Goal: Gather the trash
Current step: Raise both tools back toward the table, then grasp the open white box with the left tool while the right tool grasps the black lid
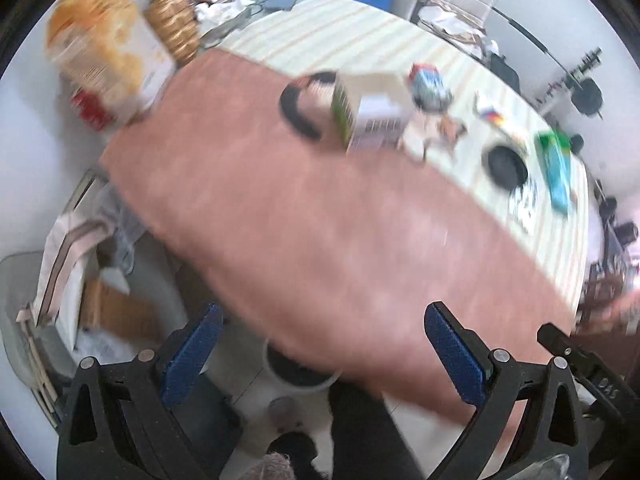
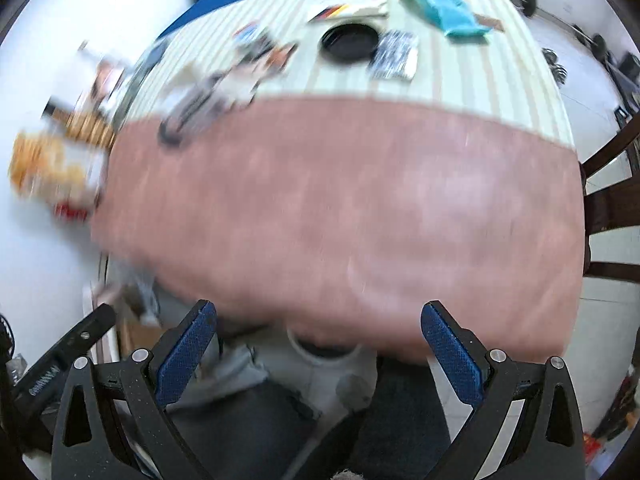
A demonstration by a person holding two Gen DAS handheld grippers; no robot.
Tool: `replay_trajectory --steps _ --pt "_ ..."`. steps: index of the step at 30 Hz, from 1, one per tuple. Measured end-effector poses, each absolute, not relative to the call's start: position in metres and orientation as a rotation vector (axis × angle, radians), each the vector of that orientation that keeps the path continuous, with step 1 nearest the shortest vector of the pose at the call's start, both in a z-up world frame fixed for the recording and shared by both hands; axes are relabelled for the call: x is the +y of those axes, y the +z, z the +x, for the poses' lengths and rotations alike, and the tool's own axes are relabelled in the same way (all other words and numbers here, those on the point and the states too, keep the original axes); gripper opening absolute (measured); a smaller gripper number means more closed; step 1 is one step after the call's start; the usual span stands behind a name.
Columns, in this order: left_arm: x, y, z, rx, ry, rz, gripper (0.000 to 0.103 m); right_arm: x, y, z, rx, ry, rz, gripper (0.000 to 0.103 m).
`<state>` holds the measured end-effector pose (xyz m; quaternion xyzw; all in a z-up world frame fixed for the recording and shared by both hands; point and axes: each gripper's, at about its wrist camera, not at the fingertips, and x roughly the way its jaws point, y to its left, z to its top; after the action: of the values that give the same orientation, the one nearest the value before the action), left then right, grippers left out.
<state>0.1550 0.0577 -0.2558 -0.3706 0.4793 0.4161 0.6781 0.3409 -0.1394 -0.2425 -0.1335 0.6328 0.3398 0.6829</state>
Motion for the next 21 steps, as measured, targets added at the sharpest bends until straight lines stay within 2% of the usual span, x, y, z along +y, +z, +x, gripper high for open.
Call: replay_trajectory --steps 10,21 --pt "0.194 -0.286 0.254 1.114 1.000 -1.006 0.103 -0.023 -0.299 0.515 1.494 0.622 -0.241 0.103" --pt "0.246 -0.348 0.299 1.264 1.016 -1.081 0.102 0.079 -0.353 0.572 1.531 0.646 -0.408 0.103"
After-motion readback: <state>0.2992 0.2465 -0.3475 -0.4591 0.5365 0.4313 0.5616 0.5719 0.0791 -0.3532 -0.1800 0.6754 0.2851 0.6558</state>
